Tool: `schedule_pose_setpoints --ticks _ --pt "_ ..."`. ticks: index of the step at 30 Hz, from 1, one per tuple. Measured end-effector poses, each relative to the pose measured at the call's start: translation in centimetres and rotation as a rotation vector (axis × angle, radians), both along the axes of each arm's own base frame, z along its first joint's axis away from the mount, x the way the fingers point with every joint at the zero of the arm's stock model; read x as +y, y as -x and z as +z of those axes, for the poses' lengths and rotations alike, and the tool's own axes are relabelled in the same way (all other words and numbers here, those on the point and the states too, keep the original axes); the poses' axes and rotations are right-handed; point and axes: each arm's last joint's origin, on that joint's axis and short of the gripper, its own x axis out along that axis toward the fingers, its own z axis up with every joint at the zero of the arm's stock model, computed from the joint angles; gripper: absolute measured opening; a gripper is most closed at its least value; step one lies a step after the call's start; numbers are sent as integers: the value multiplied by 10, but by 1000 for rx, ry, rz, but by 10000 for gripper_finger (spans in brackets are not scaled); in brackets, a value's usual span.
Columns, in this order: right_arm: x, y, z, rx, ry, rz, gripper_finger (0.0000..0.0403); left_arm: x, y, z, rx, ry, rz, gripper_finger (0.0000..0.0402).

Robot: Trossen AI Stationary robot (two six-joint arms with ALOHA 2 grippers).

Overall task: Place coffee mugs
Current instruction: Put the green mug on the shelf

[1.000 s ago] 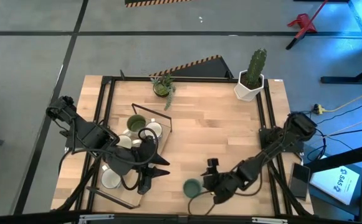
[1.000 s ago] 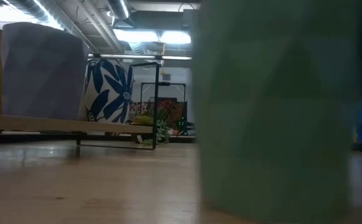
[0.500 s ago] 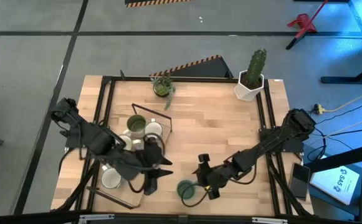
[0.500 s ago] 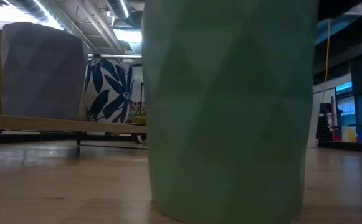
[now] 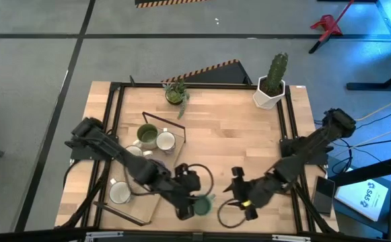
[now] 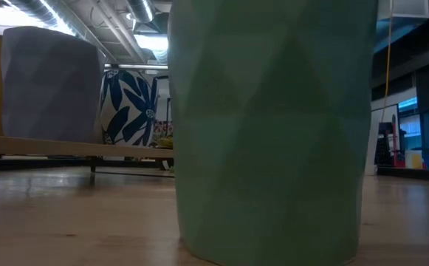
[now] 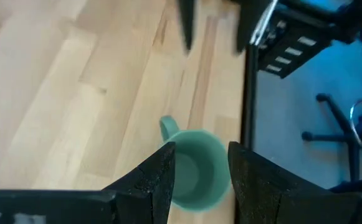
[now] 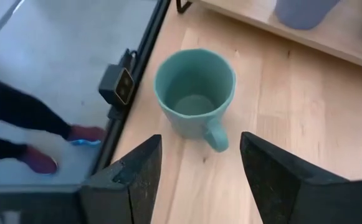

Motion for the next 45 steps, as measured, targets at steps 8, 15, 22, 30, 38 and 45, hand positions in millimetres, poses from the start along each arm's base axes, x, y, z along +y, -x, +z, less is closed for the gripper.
schedule_pose_setpoints --ticks 8,15,22,30,38,45 --pt "25 44 9 -39 10 -82 204 8 -35 -51 126 24 13 142" --pt "35 62 7 -44 6 -141 204 12 -49 -83 219 8 -75 142" --pt "38 67 7 -43 0 -145 204 15 -58 -106 290 26 -126 133" --pt "37 66 6 -45 4 -152 204 13 -61 -122 341 31 -127 25" --pt "37 67 6 -35 7 -145 204 9 -59 -121 350 95 -62 20" --pt "37 67 6 -37 12 -141 204 -9 -40 -86 292 193 17 20"
